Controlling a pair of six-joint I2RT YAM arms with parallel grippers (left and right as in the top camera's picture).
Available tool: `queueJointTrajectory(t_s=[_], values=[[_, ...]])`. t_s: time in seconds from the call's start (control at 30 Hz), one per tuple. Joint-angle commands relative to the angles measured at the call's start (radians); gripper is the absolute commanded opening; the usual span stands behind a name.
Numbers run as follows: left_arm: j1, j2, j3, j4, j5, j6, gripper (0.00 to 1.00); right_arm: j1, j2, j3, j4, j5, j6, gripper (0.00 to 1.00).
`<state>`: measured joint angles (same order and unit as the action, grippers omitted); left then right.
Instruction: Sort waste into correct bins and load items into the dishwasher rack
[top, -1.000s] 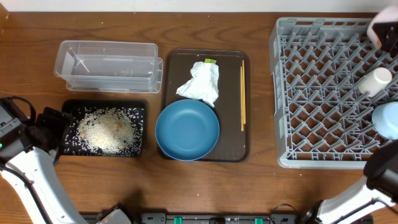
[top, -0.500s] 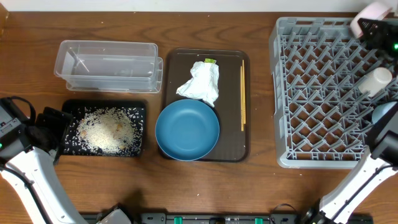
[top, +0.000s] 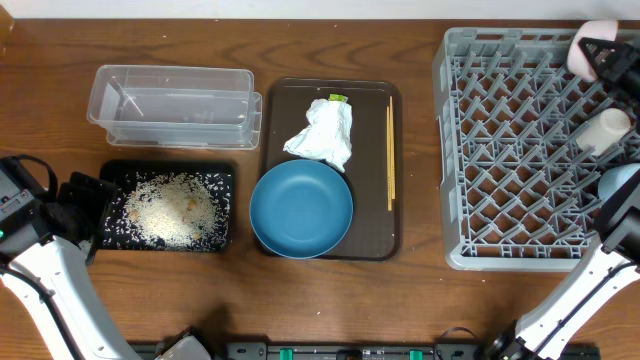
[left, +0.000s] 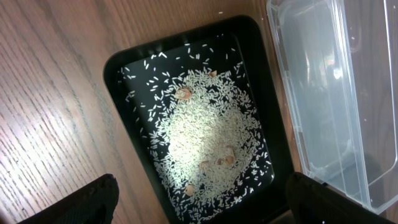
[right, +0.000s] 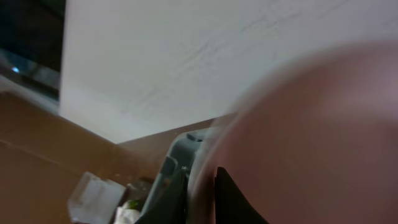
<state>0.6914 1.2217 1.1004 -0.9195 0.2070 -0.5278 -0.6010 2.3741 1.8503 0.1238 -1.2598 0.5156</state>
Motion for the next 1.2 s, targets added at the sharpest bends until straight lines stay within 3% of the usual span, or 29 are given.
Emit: queueJointTrajectory(t_s=[0.0,0.03,0.17,0.5,0.57,0.6,0.67,0.8,1.0,1.17], values=[[0.004,0.0,0.016,-0.004,0.001,-0.009,0.89,-0.035,0.009,0.002,0.002,-0.086,0.068,0.25],[0.004,0.0,0.016,-0.004,0.001,-0.009,0.89,-0.042,0.005,0.002,0.002,-0.101,0.068,0.3],[0.004,0.0,0.016,-0.004,0.001,-0.009,0.89,-0.065,-0.026,0.002,0.002,-0.12,0.084,0.32],[0.004,0.0,0.016,-0.004,0.001,-0.009,0.89,-0.064,-0.154,0.002,0.004,-0.093,0.108,0.28],[0.004,0.0,0.016,-0.004,0.002,-0.009,0.89,-0.051,-0.186,0.002,0.004,-0.075,0.108,0.36],[0.004,0.0,0.016,-0.004,0.002,-0.009,0.89,-0.044,-0.199,0.002,0.004,-0.065,0.108,0.45],[0.004,0.0,0.016,-0.004,0.001,-0.009,0.89,-0.025,-0.229,0.002,0.003,-0.04,0.108,0.99],[0.004,0.0,0.016,-0.004,0.001,-0.009,0.89,0.019,-0.271,0.002,-0.046,0.027,0.097,0.99],[0.004,0.0,0.016,-0.004,0.001,-0.009,0.89,0.101,-0.32,0.002,-0.45,0.42,-0.071,0.99],[0.004,0.0,0.016,-0.004,0.001,-0.009,0.89,0.229,-0.375,0.002,-0.705,1.03,-0.261,0.99]])
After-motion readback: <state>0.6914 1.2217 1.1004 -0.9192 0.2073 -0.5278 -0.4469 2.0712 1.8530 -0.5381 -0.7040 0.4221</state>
